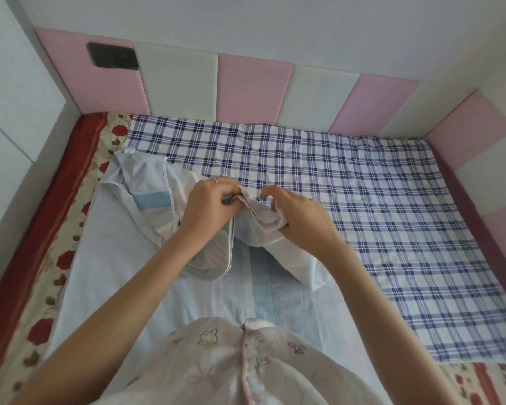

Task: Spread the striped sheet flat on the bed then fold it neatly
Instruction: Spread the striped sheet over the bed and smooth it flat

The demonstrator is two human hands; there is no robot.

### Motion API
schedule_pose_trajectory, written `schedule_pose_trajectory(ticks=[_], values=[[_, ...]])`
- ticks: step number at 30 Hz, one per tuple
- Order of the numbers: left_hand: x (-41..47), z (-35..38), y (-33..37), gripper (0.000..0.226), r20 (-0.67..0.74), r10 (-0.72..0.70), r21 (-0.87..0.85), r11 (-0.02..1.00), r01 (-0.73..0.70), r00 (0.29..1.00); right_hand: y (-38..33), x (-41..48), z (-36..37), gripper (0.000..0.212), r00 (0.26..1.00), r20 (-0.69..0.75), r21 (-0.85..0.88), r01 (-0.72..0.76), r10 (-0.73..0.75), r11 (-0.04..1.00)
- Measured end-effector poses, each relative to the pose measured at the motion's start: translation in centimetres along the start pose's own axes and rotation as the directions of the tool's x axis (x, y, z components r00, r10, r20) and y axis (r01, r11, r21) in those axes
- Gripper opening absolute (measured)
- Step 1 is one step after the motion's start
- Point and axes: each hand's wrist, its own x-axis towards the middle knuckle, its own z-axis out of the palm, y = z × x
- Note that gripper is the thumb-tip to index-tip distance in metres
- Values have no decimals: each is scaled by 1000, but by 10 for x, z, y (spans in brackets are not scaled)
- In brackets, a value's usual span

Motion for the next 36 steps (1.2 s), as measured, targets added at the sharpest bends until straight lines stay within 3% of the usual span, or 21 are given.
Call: schedule_pose_trajectory(ticks=[3,6,10,15,18,20,23,27,33,36], values=[[-3,1,-5,16,-62,-19,43,999,22,998,9,1,-12,31,988,-23,156,-146,151,977],[-12,10,-6,13,-107,6,145,989,10,994,12,1,-19,29,937,0,394,-321,349,861],[-23,30,-11,15,-251,-20,129,990,54,968,11,1,-21,36,904,-136,524,-282,406,803],[-39,49,-22,11,-385,103,269,963,4,917,9,-5,-21,35,914,-202,578,-178,351,796],[-42,52,-23,18,-442,30,148,988,40,897,10,-10,-23,37,915,-172,629,-183,364,755],[-41,54,-25,27,-411,-83,53,992,115,908,12,-13,-24,36,909,-151,665,-197,388,721],[-44,59,-38,24,-267,-158,72,981,183,951,18,-17,-27,35,895,-172,706,-179,412,685],[-50,65,-58,19,-127,-290,88,949,302,949,26,-26,-30,35,878,-192,729,-171,438,662],[-53,55,-86,16,-1,-315,165,936,311,949,41,-38,-29,46,814,-186,791,-208,550,576],[-53,53,-94,7,30,-390,159,911,381,920,49,-37,-28,36,757,-185,815,-239,627,528]])
